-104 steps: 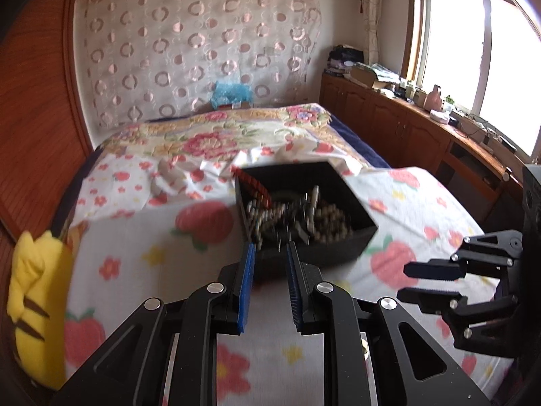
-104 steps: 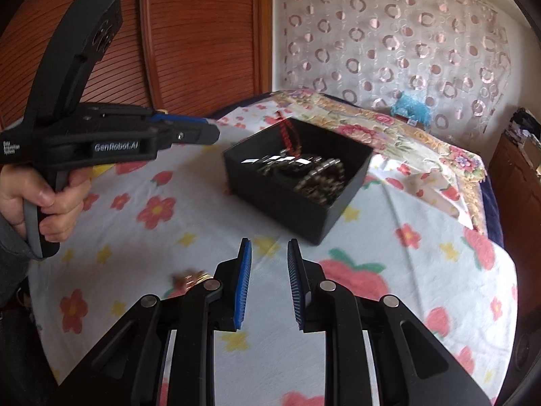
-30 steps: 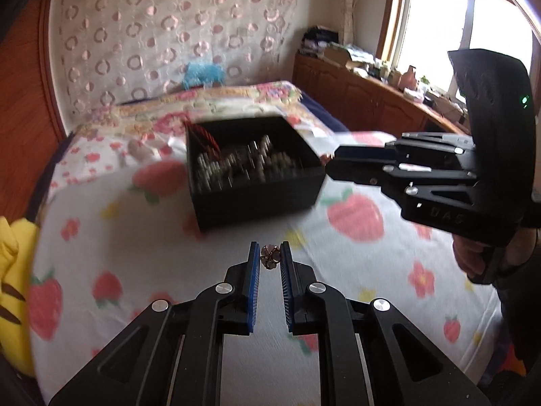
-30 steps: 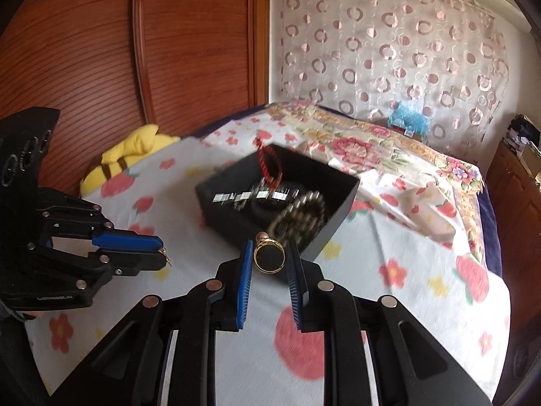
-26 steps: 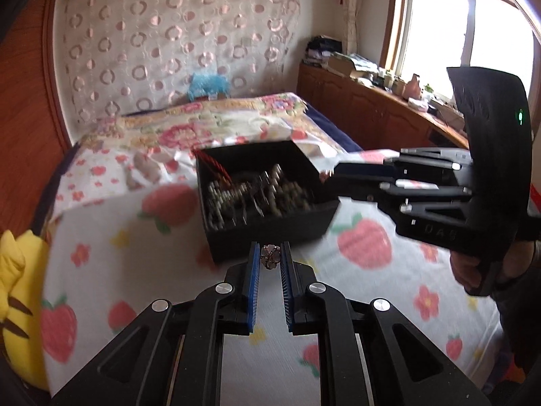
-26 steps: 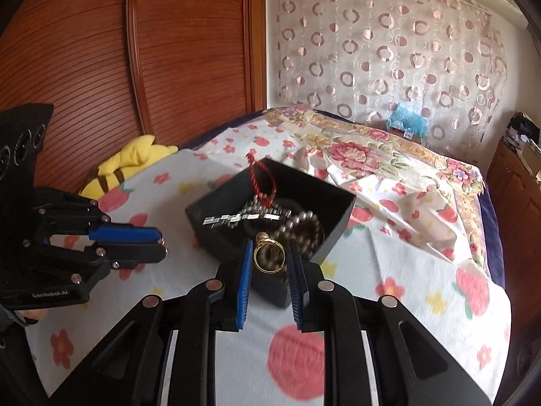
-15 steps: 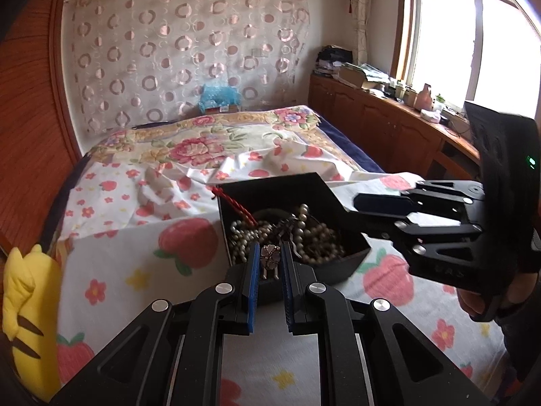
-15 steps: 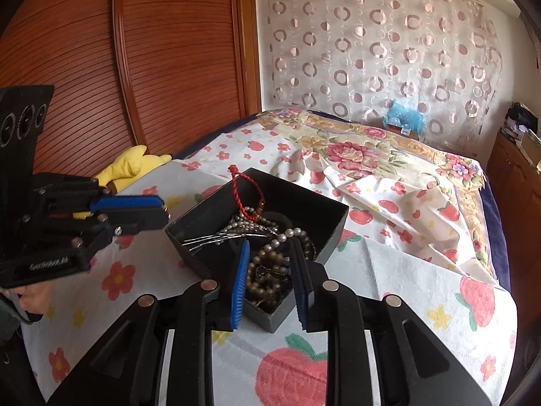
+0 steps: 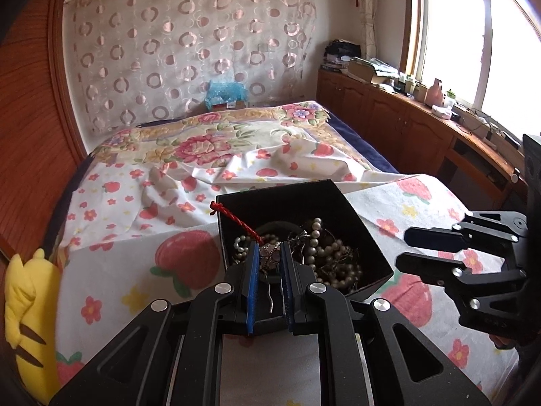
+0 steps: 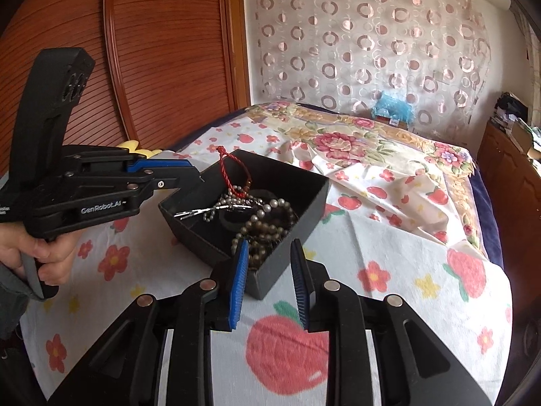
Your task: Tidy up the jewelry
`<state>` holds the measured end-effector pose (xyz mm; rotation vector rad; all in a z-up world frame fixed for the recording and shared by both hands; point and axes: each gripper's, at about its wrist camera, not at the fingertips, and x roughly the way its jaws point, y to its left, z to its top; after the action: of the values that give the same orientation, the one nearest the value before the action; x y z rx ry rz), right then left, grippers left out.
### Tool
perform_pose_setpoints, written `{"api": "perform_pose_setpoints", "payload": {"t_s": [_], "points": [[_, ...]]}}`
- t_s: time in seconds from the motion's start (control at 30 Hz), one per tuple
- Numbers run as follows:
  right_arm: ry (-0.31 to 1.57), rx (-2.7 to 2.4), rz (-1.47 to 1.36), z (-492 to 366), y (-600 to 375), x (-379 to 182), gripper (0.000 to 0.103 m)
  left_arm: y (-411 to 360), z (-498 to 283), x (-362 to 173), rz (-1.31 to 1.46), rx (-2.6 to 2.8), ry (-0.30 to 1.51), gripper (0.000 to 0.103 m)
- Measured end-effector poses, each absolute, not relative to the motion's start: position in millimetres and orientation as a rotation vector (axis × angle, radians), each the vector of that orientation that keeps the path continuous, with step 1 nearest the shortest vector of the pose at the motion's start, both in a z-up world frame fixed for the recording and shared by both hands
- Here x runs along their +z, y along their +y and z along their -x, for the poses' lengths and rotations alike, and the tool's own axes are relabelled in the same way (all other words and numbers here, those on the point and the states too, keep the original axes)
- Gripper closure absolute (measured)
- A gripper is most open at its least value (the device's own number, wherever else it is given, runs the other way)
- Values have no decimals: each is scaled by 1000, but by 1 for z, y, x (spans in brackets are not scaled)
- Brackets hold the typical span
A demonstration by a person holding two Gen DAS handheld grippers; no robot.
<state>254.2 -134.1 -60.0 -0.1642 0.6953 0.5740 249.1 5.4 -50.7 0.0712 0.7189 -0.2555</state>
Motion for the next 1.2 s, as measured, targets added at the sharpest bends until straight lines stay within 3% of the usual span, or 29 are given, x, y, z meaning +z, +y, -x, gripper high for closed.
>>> {"api": "perform_pose_setpoints", "payload": {"t_s": [0.07, 0.27, 0.33, 0.4, 0.6, 0.97, 1.2], "points": [[692, 566, 159, -248, -137, -60, 75, 6, -247, -51, -67, -250, 720, 88], [680, 545, 142, -228, -145, -57, 74, 6, -226, -48, -65, -230, 703, 51], [670, 540, 128, -218, -148, -55, 70, 6, -216, -46, -62, -212, 693, 24], [662, 541, 107, -210, -151, -53, 65, 8, -202, -46, -52, -179, 685, 15], [625, 525, 85, -182, -155, -45, 46, 11, -163, -47, -54, -133, 685, 8], [552, 457, 60, -135, -159, -30, 3, 14, -107, -33, -21, -127, 646, 8], [533, 368, 15, -113, -165, -28, 3, 13, -82, -23, -21, -90, 604, 8]]}}
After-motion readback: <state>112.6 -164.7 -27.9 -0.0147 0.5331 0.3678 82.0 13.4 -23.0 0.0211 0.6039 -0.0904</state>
